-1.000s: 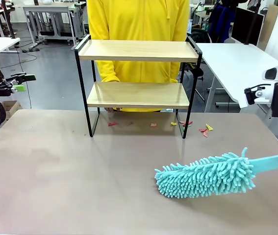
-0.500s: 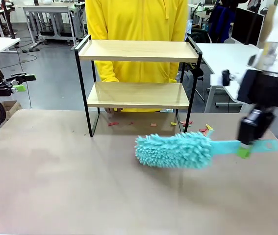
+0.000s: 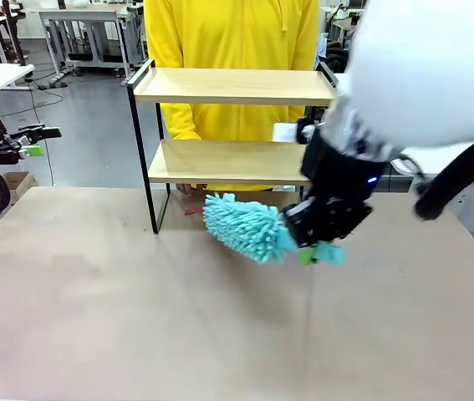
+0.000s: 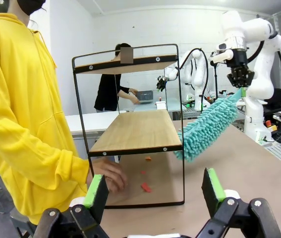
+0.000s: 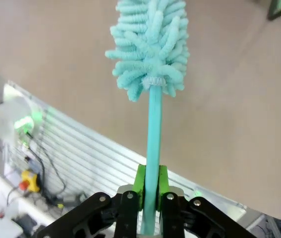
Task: Clean the shelf.
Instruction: Clean the specific section of the Shelf indicated by the human with the Duster.
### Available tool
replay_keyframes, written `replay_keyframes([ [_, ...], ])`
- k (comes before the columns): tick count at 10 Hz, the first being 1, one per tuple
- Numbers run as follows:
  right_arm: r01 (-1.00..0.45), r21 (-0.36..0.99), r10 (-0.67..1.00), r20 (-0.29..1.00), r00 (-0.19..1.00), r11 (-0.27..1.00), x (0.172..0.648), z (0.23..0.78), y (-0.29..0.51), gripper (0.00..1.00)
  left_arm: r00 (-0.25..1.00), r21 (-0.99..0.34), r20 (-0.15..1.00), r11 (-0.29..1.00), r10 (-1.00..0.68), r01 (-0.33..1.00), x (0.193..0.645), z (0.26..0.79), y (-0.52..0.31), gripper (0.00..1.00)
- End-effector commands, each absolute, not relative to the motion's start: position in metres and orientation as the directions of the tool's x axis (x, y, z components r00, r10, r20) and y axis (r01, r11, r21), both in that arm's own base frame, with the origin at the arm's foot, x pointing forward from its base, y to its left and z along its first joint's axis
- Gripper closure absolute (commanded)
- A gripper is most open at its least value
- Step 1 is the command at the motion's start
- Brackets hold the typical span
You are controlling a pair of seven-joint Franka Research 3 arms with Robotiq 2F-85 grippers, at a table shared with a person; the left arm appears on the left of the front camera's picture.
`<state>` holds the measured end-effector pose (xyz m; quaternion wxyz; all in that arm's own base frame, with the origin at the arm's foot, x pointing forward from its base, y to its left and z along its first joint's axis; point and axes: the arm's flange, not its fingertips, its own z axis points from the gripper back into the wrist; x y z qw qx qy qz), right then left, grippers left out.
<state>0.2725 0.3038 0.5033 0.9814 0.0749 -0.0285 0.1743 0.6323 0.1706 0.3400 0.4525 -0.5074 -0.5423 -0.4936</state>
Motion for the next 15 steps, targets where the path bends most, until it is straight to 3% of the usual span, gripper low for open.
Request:
replay_keyframes([
  [1, -0.286, 0.129, 0.272, 0.116, 0.955, 0.95, 0.278, 0.501, 0.318, 0.87, -0.077, 0.077, 0.992, 0.003, 0.099, 0.997, 0.631, 0.343, 0.17, 0.0],
  [2, -0.346, 0.137, 0.338, 0.082, 0.938, 0.928, 0.273, 0.503, 0.304, 0.87, -0.077, 0.077, 0.992, 0.003, 0.099, 0.997, 0.631, 0.343, 0.17, 0.0],
  [6, -0.322, 0.149, 0.314, 0.077, 0.946, 0.935, 0.273, 0.497, 0.311, 0.87, -0.077, 0.077, 0.992, 0.003, 0.099, 0.997, 0.631, 0.343, 0.17, 0.0],
  [9, -0.282, 0.115, 0.256, 0.199, 0.946, 0.953, 0.278, 0.498, 0.379, 0.87, -0.077, 0.077, 0.992, 0.003, 0.099, 0.997, 0.631, 0.343, 0.17, 0.0],
  [11, -0.176, 0.109, 0.146, 0.24, 0.96, 0.978, 0.28, 0.493, 0.421, 0.87, -0.077, 0.077, 0.992, 0.003, 0.099, 0.997, 0.631, 0.343, 0.17, 0.0],
  [15, -0.081, 0.149, 0.027, 0.336, 0.941, 0.985, 0.314, 0.451, 0.488, 0.87, -0.077, 0.077, 0.992, 0.003, 0.099, 0.997, 0.631, 0.343, 0.17, 0.0],
])
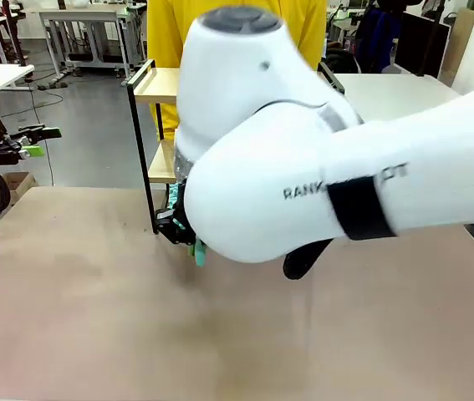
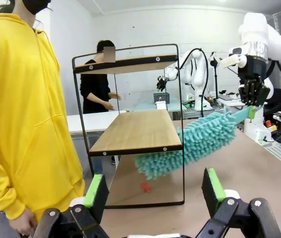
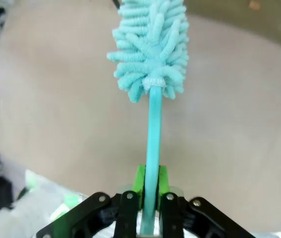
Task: Clean the shelf.
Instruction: Clean the specific section of the Shelf indicated by the human with the Duster.
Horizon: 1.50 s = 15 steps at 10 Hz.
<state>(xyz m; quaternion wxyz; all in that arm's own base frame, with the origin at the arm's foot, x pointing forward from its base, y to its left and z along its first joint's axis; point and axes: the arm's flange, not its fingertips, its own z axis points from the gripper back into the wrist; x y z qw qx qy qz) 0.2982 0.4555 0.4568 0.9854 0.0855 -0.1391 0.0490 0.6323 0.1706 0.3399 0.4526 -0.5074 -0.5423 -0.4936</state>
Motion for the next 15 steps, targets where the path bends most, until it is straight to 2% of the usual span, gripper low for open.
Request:
replay_keyframes([
  [1, -0.065, 0.146, 0.009, 0.356, 0.934, 0.987, 0.321, 0.44, 0.498, 0.87, -0.077, 0.077, 0.992, 0.003, 0.099, 0.997, 0.631, 0.343, 0.17, 0.0],
  [5, -0.073, 0.119, 0.018, 0.408, 0.913, 0.99, 0.345, 0.394, 0.513, 0.87, -0.077, 0.077, 0.992, 0.003, 0.099, 0.997, 0.631, 0.343, 0.17, 0.0],
  [7, -0.096, 0.131, 0.045, 0.35, 0.936, 0.987, 0.35, 0.375, 0.512, 0.87, -0.077, 0.077, 0.992, 0.003, 0.099, 0.997, 0.631, 0.343, 0.17, 0.0],
  [10, -0.048, 0.115, 0.015, 0.274, 0.962, 0.992, 0.359, 0.358, 0.505, 0.87, -0.077, 0.077, 0.992, 0.003, 0.099, 0.997, 0.631, 0.343, 0.17, 0.0],
  [11, -0.089, 0.096, 0.054, 0.319, 0.946, 0.991, 0.351, 0.36, 0.503, 0.87, -0.077, 0.077, 0.992, 0.003, 0.099, 0.997, 0.631, 0.343, 0.17, 0.0],
  [13, -0.089, 0.096, 0.054, 0.319, 0.946, 0.991, 0.351, 0.36, 0.503, 0.87, -0.077, 0.077, 0.992, 0.003, 0.099, 0.997, 0.631, 0.343, 0.17, 0.0],
  [15, -0.046, 0.091, 0.022, 0.252, 0.968, 0.995, 0.36, 0.355, 0.488, 0.87, -0.077, 0.077, 0.992, 0.003, 0.099, 0.997, 0.631, 0.343, 0.17, 0.0],
])
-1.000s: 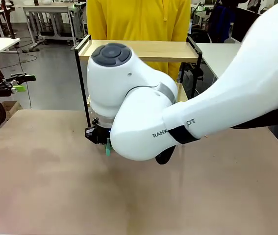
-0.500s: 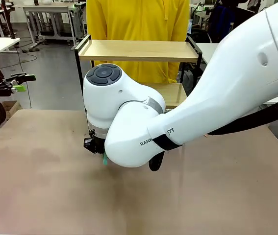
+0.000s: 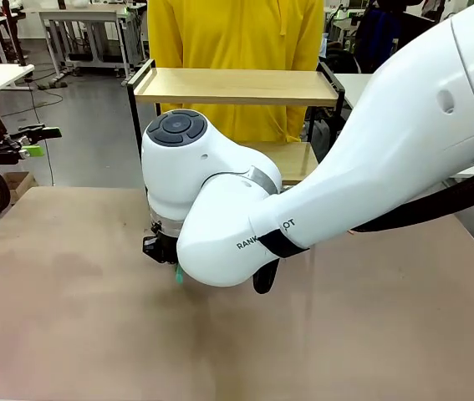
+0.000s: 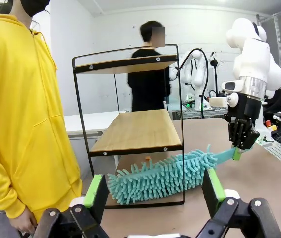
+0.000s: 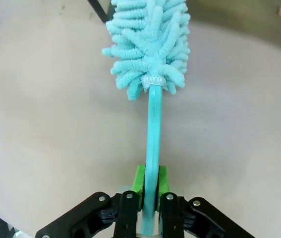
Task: Clean the shelf.
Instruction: Clean the specific section of the Shelf indicated by the human with the Duster.
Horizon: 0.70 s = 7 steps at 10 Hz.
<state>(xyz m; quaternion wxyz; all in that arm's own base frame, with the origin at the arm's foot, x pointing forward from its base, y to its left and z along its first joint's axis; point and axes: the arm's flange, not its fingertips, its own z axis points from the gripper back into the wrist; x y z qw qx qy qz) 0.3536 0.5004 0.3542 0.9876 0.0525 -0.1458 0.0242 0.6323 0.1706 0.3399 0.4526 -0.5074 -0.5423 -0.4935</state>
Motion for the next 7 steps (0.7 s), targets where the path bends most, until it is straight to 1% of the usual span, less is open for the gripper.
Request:
replay_keyframes([
  [1, -0.004, 0.078, -0.014, 0.221, 0.975, 0.997, 0.361, 0.354, 0.473, 0.87, -0.077, 0.077, 0.992, 0.003, 0.099, 0.997, 0.631, 0.343, 0.17, 0.0],
  [3, 0.086, 0.088, -0.101, 0.194, 0.976, 0.992, 0.361, 0.356, 0.435, 0.87, -0.077, 0.077, 0.992, 0.003, 0.099, 0.997, 0.631, 0.343, 0.17, 0.0],
  [7, 0.236, 0.075, -0.247, 0.209, 0.946, 0.969, 0.359, 0.38, 0.366, 0.87, -0.077, 0.077, 0.992, 0.003, 0.099, 0.997, 0.631, 0.343, 0.17, 0.0],
])
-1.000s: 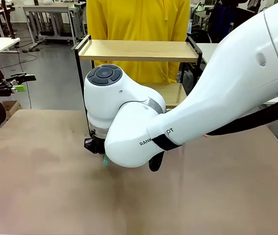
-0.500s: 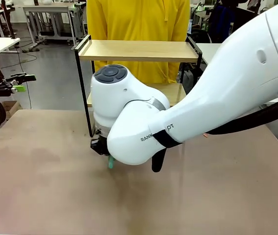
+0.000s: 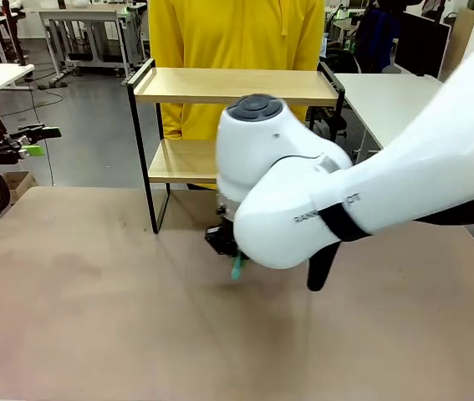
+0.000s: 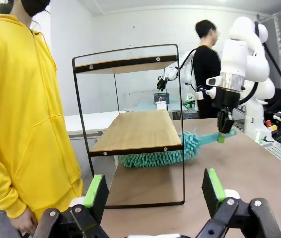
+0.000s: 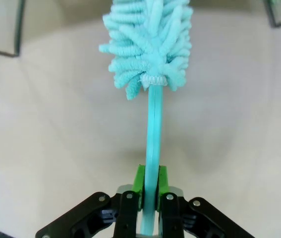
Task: Clean the shelf.
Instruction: Clean the specific section of the Shelf indicated by the human with the Duster.
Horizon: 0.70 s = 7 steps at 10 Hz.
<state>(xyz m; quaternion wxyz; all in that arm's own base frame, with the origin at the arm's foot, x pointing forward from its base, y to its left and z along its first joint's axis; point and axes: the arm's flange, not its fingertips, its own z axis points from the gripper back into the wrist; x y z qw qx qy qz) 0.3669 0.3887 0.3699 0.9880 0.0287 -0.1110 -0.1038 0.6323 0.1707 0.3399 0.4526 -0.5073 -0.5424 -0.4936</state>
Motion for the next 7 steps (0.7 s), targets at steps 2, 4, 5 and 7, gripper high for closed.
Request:
replay_keyframes([
  [2, 0.271, 0.028, -0.271, 0.19, 0.944, 0.962, 0.358, 0.381, 0.327, 0.87, -0.077, 0.077, 0.992, 0.003, 0.099, 0.997, 0.631, 0.343, 0.17, 0.0],
  [4, 0.311, -0.052, -0.295, 0.197, 0.935, 0.949, 0.354, 0.382, 0.281, 0.87, -0.077, 0.077, 0.992, 0.003, 0.099, 0.997, 0.631, 0.343, 0.17, 0.0],
  [5, 0.303, -0.071, -0.28, 0.223, 0.934, 0.95, 0.347, 0.39, 0.265, 0.87, -0.077, 0.077, 0.992, 0.003, 0.099, 0.997, 0.631, 0.343, 0.17, 0.0],
  [7, 0.308, -0.055, -0.29, 0.215, 0.932, 0.95, 0.358, 0.376, 0.283, 0.87, -0.077, 0.077, 0.992, 0.003, 0.099, 0.997, 0.631, 0.343, 0.17, 0.0],
])
